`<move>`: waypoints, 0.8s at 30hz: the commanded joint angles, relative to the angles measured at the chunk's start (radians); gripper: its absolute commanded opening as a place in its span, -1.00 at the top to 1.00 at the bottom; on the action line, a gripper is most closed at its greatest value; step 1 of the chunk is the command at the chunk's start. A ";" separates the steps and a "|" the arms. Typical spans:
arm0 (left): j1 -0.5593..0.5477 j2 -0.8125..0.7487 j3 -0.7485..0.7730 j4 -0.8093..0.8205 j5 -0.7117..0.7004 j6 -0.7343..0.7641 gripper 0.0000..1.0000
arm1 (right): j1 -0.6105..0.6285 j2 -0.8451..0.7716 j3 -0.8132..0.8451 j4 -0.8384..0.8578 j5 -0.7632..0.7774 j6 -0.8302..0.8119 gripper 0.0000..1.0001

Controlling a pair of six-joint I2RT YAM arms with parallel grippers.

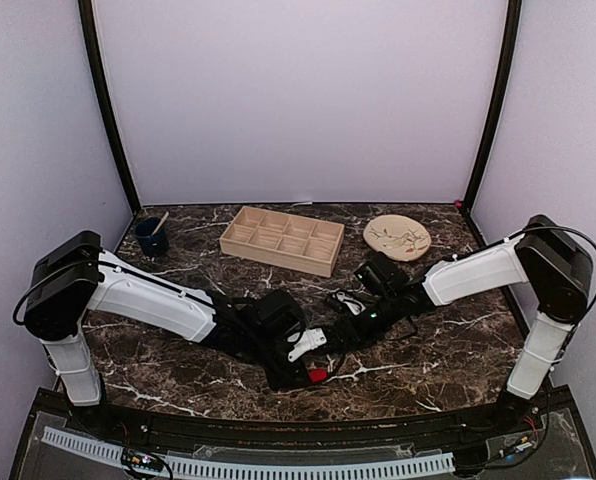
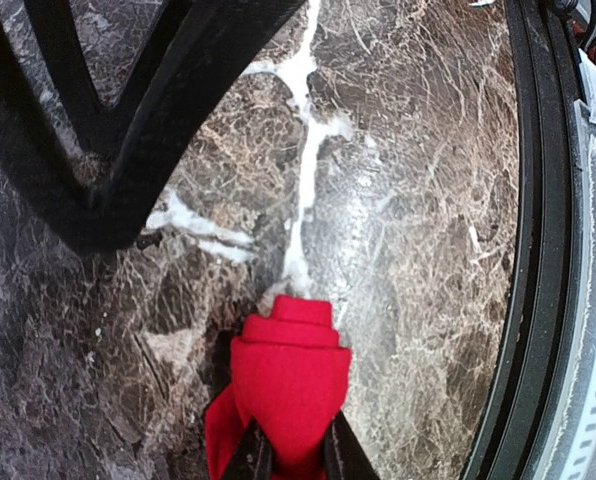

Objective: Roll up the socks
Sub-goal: Pick up the sock from the center of the board.

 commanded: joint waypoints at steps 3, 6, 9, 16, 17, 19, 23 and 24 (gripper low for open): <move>0.014 0.051 -0.075 -0.117 0.004 -0.057 1.00 | -0.012 -0.032 -0.039 0.010 0.108 0.028 0.11; 0.032 0.026 -0.072 -0.105 0.000 -0.073 1.00 | -0.012 -0.046 -0.040 0.009 0.125 0.027 0.11; 0.053 -0.009 -0.068 -0.089 -0.005 -0.086 1.00 | -0.012 -0.057 -0.034 0.006 0.141 0.026 0.11; 0.107 -0.082 -0.065 -0.060 0.000 -0.115 1.00 | -0.012 -0.077 -0.028 -0.002 0.170 0.025 0.11; 0.113 -0.089 -0.068 -0.054 -0.001 -0.120 1.00 | -0.012 -0.079 -0.028 -0.002 0.173 0.025 0.11; 0.124 -0.106 -0.075 -0.042 -0.009 -0.128 1.00 | -0.012 -0.083 -0.029 0.000 0.177 0.025 0.11; 0.149 -0.137 -0.074 -0.030 -0.035 -0.138 1.00 | -0.013 -0.091 -0.033 0.004 0.187 0.025 0.11; 0.157 -0.146 -0.070 -0.028 -0.039 -0.140 1.00 | -0.013 -0.092 -0.033 0.004 0.191 0.025 0.11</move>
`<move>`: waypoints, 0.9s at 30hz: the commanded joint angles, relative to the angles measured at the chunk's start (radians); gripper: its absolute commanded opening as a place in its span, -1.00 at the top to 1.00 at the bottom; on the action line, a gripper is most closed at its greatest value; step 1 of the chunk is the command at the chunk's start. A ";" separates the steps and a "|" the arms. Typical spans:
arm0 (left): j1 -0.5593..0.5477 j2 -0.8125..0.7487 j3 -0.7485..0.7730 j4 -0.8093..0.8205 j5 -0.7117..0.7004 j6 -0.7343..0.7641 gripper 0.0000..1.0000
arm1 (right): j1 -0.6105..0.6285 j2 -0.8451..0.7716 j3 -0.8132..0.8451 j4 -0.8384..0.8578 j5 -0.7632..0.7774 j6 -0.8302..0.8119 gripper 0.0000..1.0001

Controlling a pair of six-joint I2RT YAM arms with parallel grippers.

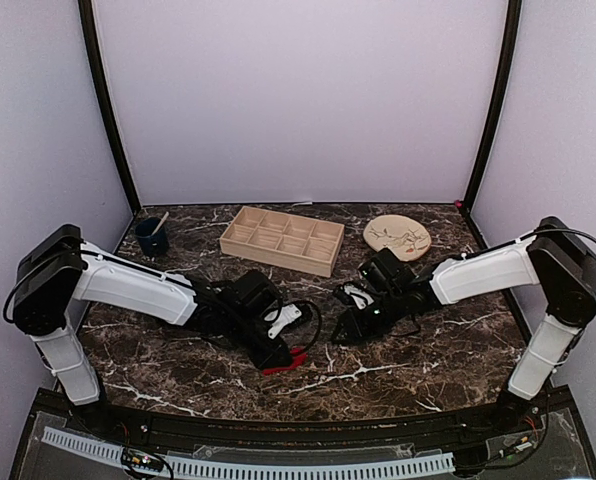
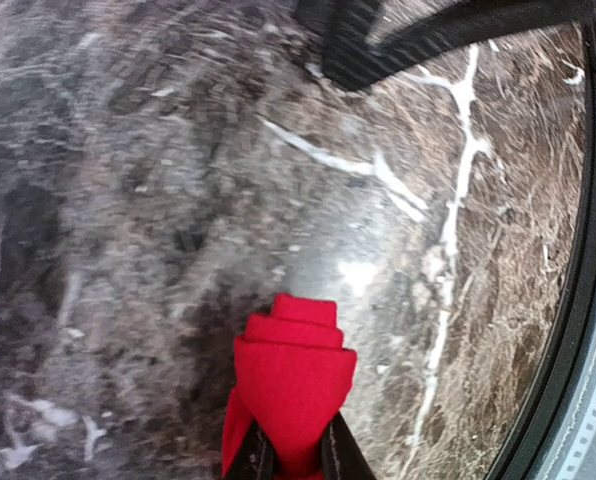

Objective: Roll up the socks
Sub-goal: Pick up the sock from the center of the board, then place the sock in the storage box.

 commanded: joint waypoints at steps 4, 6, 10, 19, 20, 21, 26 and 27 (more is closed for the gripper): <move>0.067 -0.084 0.022 -0.033 -0.067 -0.015 1.00 | -0.009 -0.044 -0.016 0.012 0.043 0.007 0.12; 0.094 -0.088 0.041 -0.037 -0.084 -0.010 1.00 | -0.010 -0.049 -0.018 0.014 0.056 0.009 0.12; 0.158 -0.086 0.098 -0.031 -0.109 0.006 1.00 | -0.010 -0.063 -0.011 0.009 0.096 0.006 0.12; 0.283 0.004 0.329 -0.061 -0.118 0.088 1.00 | -0.039 -0.063 0.094 -0.045 0.276 -0.001 0.11; 0.296 0.019 0.358 -0.070 -0.116 0.099 1.00 | -0.051 -0.049 0.124 -0.054 0.295 0.002 0.11; 0.307 0.033 0.385 -0.077 -0.114 0.111 1.00 | -0.063 -0.031 0.154 -0.064 0.310 0.005 0.11; 0.362 0.122 0.536 -0.115 -0.093 0.176 1.00 | -0.127 0.082 0.359 -0.105 0.337 0.003 0.11; 0.370 0.143 0.565 -0.116 -0.088 0.188 1.00 | -0.138 0.107 0.395 -0.111 0.339 0.003 0.11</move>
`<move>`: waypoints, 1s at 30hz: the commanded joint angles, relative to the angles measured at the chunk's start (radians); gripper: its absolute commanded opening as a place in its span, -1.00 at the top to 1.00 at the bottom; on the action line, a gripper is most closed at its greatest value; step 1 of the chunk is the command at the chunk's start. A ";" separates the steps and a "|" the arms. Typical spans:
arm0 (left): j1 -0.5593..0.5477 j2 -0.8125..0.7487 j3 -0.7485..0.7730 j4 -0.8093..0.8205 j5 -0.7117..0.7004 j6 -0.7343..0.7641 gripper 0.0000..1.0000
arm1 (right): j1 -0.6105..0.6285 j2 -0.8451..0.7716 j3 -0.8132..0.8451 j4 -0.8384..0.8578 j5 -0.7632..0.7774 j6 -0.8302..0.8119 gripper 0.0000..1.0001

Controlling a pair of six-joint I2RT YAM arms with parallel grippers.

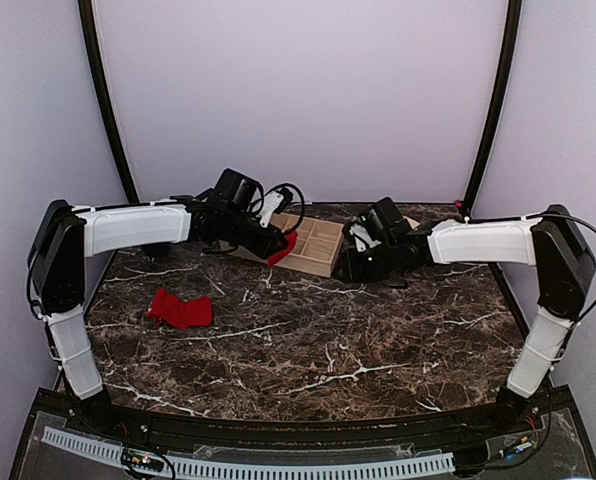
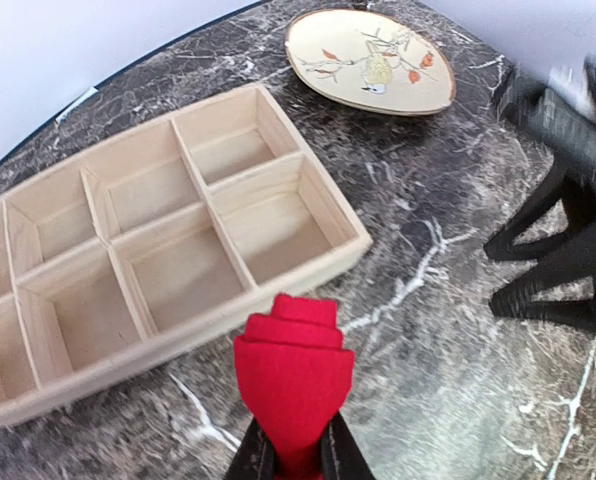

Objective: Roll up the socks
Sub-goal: Place the sock in the storage box.

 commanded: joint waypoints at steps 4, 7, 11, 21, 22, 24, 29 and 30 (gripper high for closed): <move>0.051 0.108 0.183 -0.028 0.027 0.116 1.00 | -0.076 0.178 0.255 -0.035 0.048 0.002 0.11; 0.066 0.145 0.225 0.007 0.026 0.133 1.00 | -0.093 0.233 0.326 -0.035 0.049 0.012 0.11; 0.092 0.192 0.250 0.069 0.046 0.151 1.00 | -0.104 0.296 0.405 -0.050 0.051 0.017 0.11; 0.091 0.278 0.227 0.256 0.073 0.203 1.00 | -0.120 0.378 0.466 -0.033 0.040 0.042 0.12; 0.091 0.292 0.236 0.260 0.074 0.207 1.00 | -0.123 0.387 0.474 -0.034 0.040 0.042 0.12; 0.088 0.318 0.255 0.260 0.074 0.213 1.00 | -0.127 0.399 0.486 -0.037 0.038 0.042 0.12; 0.077 0.372 0.305 0.239 0.045 0.241 1.00 | -0.133 0.427 0.508 -0.043 0.032 0.044 0.12; 0.074 0.379 0.314 0.232 0.036 0.248 1.00 | -0.133 0.431 0.510 -0.043 0.030 0.045 0.12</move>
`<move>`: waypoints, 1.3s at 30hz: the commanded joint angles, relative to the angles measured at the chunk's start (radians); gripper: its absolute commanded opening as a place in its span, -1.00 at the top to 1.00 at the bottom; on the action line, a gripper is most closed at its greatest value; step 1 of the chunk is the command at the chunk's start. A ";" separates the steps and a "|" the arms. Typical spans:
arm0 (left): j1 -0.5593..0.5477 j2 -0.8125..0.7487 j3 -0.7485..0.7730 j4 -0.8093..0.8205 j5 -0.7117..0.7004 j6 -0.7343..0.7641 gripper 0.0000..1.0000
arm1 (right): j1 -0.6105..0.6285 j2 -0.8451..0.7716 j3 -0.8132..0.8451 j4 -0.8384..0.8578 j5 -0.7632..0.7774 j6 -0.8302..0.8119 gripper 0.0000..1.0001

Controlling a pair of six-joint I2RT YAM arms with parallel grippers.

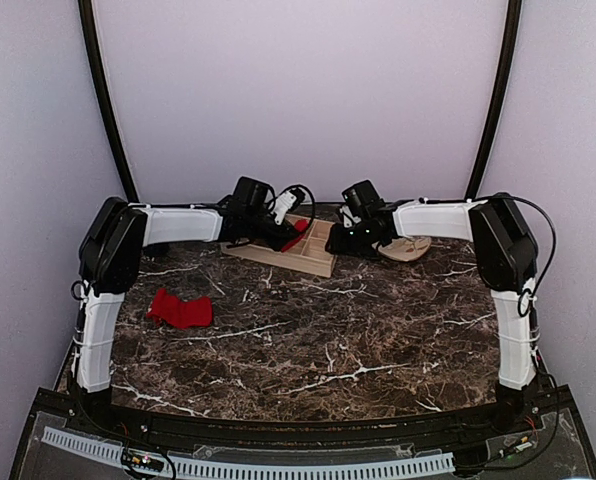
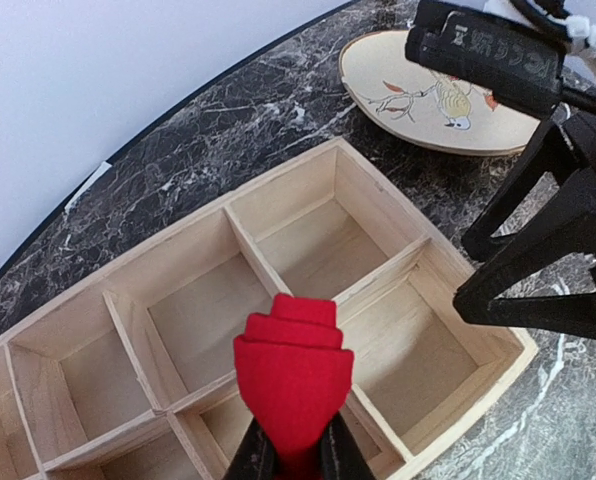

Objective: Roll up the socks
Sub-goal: Place the sock in the storage box.

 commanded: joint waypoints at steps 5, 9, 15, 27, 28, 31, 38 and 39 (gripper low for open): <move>-0.021 0.044 0.070 -0.003 -0.061 0.066 1.00 | -0.013 0.045 0.051 -0.002 -0.012 0.015 0.12; -0.021 0.073 0.086 -0.022 -0.084 0.093 1.00 | -0.014 0.061 0.064 -0.008 -0.019 0.013 0.12; -0.021 0.139 0.164 -0.079 -0.098 0.109 1.00 | -0.018 0.089 0.085 -0.015 -0.034 0.012 0.12; -0.021 0.186 0.230 -0.213 -0.145 0.159 1.00 | -0.023 0.119 0.111 -0.045 -0.035 0.001 0.13; -0.021 0.186 0.230 -0.228 -0.144 0.165 1.00 | -0.024 0.119 0.110 -0.046 -0.033 -0.001 0.13; -0.021 0.191 0.247 -0.282 -0.156 0.176 1.00 | -0.023 0.116 0.112 -0.056 -0.026 -0.005 0.13; -0.055 0.203 0.327 -0.411 -0.226 0.203 1.00 | -0.025 0.119 0.123 -0.069 -0.025 -0.009 0.13; -0.055 0.213 0.352 -0.442 -0.228 0.206 1.00 | -0.025 0.119 0.123 -0.070 -0.027 -0.009 0.13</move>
